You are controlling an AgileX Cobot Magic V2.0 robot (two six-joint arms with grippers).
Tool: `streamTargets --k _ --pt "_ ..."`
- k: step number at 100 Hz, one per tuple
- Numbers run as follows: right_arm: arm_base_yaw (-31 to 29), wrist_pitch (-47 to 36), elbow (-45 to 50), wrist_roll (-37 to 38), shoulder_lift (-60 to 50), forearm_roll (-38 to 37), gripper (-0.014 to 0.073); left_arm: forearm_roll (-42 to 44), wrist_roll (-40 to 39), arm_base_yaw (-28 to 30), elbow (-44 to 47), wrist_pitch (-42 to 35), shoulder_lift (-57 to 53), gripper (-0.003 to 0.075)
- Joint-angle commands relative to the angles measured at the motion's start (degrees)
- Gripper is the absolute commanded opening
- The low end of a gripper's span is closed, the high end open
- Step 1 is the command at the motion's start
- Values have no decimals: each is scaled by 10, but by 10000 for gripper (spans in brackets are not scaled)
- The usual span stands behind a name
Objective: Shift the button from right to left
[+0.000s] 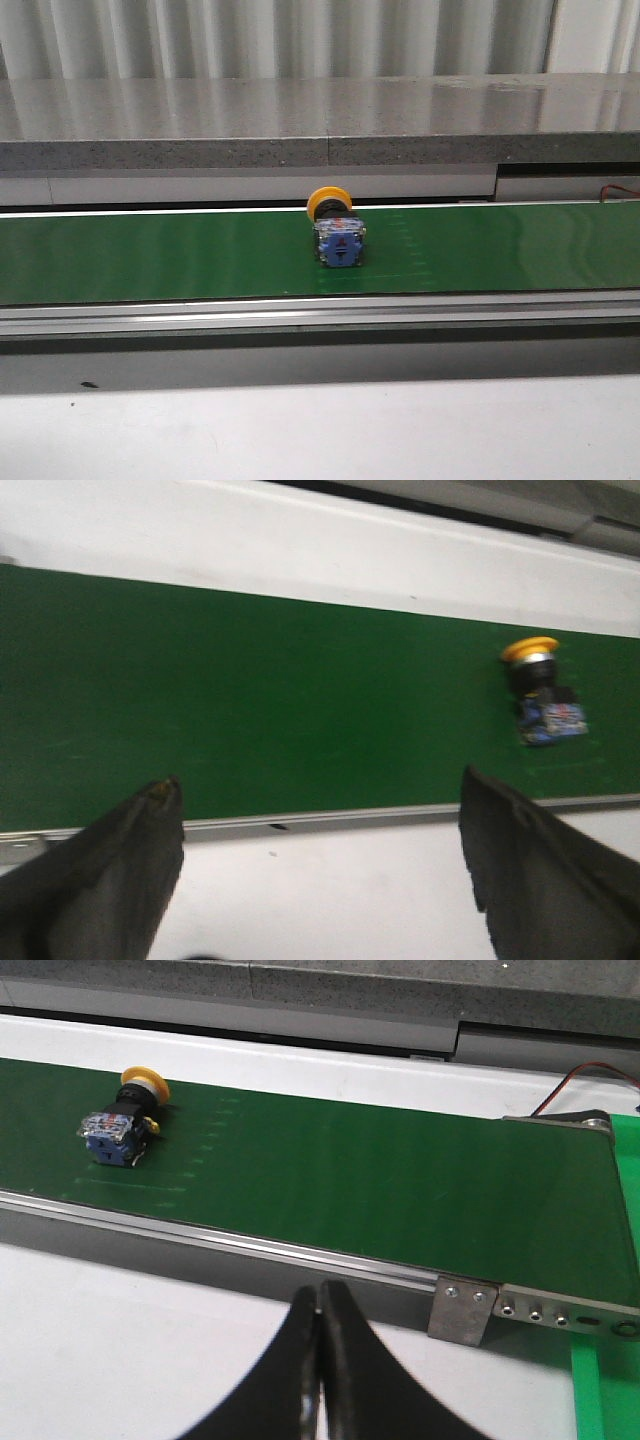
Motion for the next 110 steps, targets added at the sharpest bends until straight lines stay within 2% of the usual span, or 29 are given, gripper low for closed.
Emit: streamTargets --k 1,12,25,37,54,69,87,110 --pt "1 -46 -13 -5 5 -7 -69 -109 59 -3 -45 24 49 538" --pt "1 -46 -13 -5 5 -7 -69 -159 71 -6 -86 75 114 537" --pt "1 -46 -13 -5 5 -7 -69 -154 55 -39 -141 109 178 537" --pt "1 -46 -13 -5 5 -7 -69 -82 -5 -89 -195 109 230 537" --pt "1 -46 -13 -5 5 -7 -69 45 -136 -170 -268 106 299 537" --pt "1 -46 -13 -5 5 -7 -69 78 -202 -217 -319 106 355 537" --pt "1 -46 -13 -5 5 -7 -69 102 -248 -232 -364 115 418 537" --pt "1 -46 -13 -5 5 -7 -69 109 -291 -232 -377 118 472 537"
